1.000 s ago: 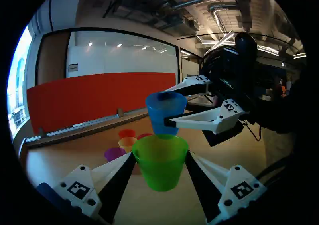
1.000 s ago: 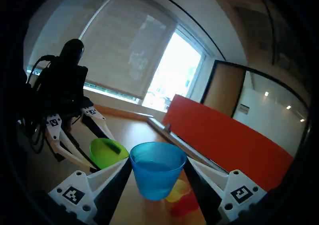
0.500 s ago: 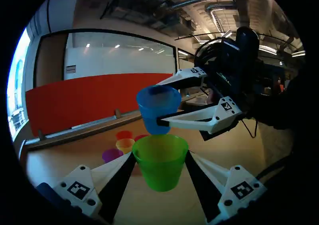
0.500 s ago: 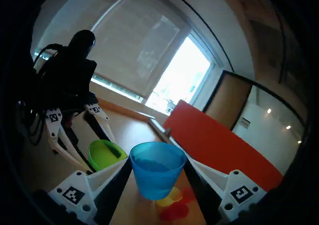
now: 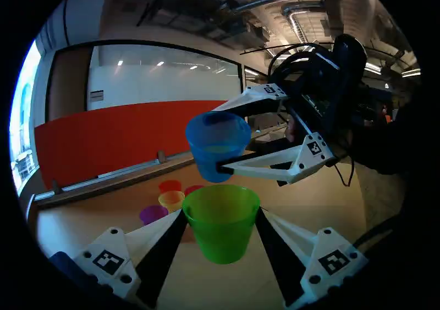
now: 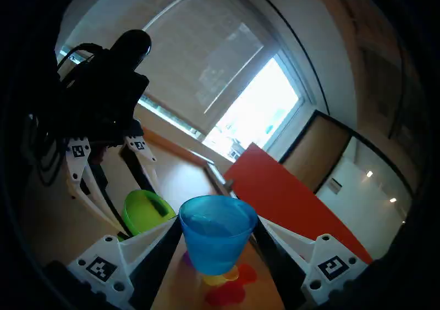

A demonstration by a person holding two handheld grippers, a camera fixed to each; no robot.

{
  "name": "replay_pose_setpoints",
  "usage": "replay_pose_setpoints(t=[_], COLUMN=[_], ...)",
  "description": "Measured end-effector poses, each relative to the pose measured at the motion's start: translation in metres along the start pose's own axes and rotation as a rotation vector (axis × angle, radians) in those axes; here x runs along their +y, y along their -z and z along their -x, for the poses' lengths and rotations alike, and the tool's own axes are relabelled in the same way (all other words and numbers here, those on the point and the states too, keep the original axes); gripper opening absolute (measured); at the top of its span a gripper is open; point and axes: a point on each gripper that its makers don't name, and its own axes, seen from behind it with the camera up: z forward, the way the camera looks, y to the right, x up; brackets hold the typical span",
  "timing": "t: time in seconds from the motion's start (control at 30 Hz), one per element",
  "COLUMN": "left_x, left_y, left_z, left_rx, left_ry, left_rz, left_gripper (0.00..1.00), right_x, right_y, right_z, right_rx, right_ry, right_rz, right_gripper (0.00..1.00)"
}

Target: Pour water

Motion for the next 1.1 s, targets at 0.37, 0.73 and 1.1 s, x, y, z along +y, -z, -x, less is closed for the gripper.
replay_pose_setpoints(t=[0.37,0.73,1.1], left_x=[0.0006,0.0006,0.0019], left_y=[-0.0020,-0.0038,-0.0052], left_z=[0.0007,0.0010,0.0005], left_rx=[-0.002,-0.003,0.000], left_ry=[0.003,0.004,0.007], left_rz=[-0.001,-0.001,0.002], left_gripper=[0.87,0.87,0.87], right_x=[0.0017,0.0014,0.0018], right_y=[-0.0017,-0.0038,-0.0056], right_z=[-0.0052,-0.0057,-0.0091], right_rx=[-0.005,-0.020,-0.030], right_ry=[0.095,0.182,0.245], right_rz=[-0.005,-0.016,-0.031], right_gripper=[0.91,0.91,0.92])
